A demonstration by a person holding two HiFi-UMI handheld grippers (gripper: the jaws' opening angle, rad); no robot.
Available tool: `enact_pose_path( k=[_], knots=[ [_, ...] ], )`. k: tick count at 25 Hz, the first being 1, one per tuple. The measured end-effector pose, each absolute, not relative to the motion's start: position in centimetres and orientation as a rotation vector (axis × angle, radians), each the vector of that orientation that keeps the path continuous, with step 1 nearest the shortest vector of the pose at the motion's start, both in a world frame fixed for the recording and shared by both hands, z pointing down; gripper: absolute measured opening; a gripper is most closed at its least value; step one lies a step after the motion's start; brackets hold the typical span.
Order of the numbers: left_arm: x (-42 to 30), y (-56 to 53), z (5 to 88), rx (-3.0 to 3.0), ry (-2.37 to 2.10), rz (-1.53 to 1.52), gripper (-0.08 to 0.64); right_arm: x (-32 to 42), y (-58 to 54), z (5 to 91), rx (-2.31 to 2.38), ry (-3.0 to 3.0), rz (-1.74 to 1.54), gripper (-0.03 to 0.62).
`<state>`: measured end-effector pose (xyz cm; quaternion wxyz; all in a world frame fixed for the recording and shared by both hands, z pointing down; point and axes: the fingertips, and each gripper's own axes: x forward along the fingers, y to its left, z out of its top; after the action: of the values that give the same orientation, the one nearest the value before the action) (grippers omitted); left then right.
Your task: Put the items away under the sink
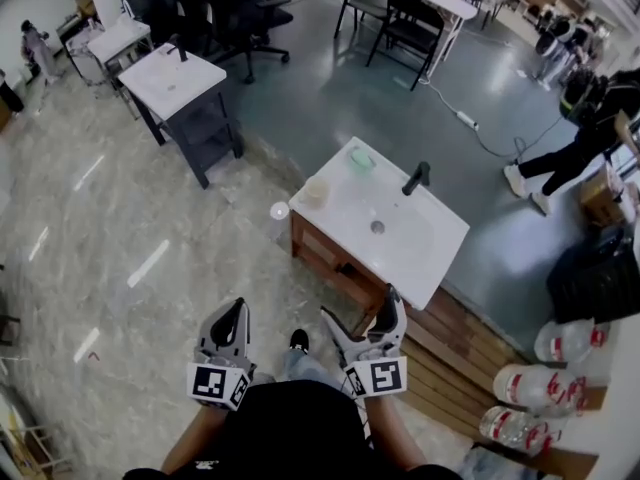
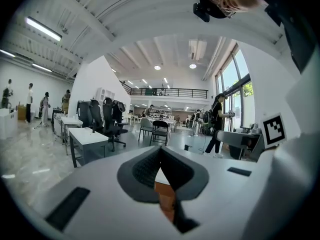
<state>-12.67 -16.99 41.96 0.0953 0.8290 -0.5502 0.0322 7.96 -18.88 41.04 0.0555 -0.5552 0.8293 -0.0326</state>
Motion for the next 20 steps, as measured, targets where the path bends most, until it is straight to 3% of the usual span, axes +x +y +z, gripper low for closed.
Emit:
enact_pose_path(
  k=[20],
  knots=[
    [-17.7,-25.1,48.9,2.349,-1.537,0.286,0.005,0.0,-33.6,55.1,-1.670,2.601,-0.381,0.538]
  ],
)
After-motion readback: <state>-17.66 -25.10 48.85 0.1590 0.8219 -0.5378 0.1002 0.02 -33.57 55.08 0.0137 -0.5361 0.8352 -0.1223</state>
